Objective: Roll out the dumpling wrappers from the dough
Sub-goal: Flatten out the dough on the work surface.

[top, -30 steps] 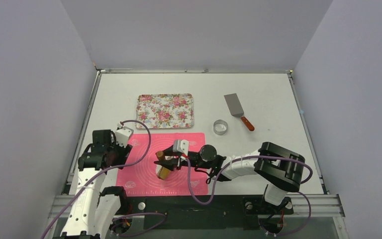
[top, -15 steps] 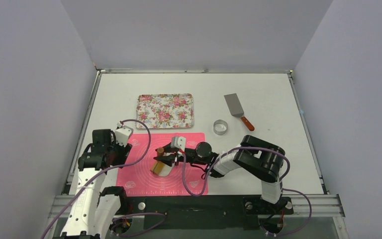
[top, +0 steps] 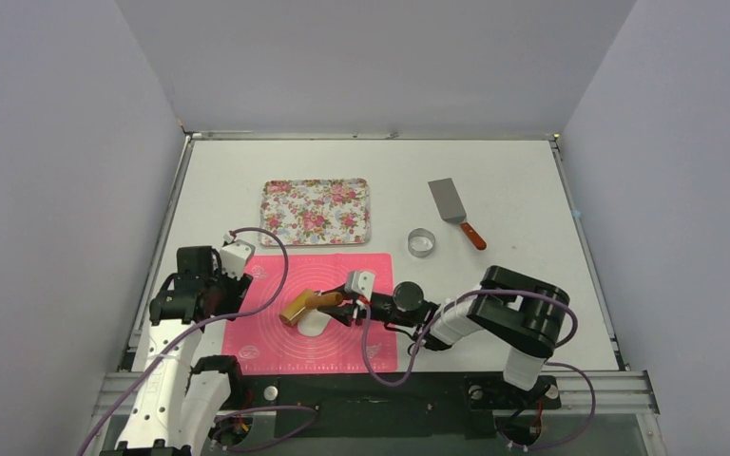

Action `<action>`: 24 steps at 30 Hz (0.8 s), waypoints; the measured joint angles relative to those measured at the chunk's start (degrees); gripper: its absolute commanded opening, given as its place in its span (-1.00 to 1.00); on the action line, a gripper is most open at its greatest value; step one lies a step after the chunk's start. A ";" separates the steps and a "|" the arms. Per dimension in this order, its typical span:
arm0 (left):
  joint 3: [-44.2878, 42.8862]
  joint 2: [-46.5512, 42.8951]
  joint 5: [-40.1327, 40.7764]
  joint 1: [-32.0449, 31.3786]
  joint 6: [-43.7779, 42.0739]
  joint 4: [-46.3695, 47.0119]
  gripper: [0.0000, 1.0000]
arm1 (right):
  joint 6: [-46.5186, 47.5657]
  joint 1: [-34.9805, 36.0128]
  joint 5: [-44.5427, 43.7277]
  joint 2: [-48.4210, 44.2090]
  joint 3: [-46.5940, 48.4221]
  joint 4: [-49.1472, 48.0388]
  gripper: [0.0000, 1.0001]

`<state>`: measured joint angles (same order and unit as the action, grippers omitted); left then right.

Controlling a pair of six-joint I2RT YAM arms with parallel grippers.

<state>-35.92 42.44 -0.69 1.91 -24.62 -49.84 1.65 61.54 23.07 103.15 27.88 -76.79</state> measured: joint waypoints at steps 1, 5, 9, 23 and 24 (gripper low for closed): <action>0.00 0.02 0.00 0.00 0.00 0.00 0.11 | 0.46 0.22 -0.59 -1.77 -0.59 2.12 -1.00; 0.00 0.02 0.00 0.00 -0.02 0.00 0.11 | 4.00 2.73 -3.37 -7.41 -0.68 11.02 -1.00; 0.00 0.00 0.00 0.00 -0.02 0.00 0.11 | 8.31 5.75 -5.75 -12.00 -0.66 18.38 -1.00; -6.08 1.68 -12.59 -3.10 -4.70 -4.20 0.11 | 9.57 5.79 -6.43 -13.03 -0.66 20.59 -1.00; -7.34 2.16 -15.02 -3.65 -5.40 -4.42 0.11 | 9.09 5.46 -6.27 -13.03 -0.66 20.48 -1.00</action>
<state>-43.27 44.60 -15.70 -1.74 -30.02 -54.26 10.74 67.00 16.80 90.13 27.22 -56.31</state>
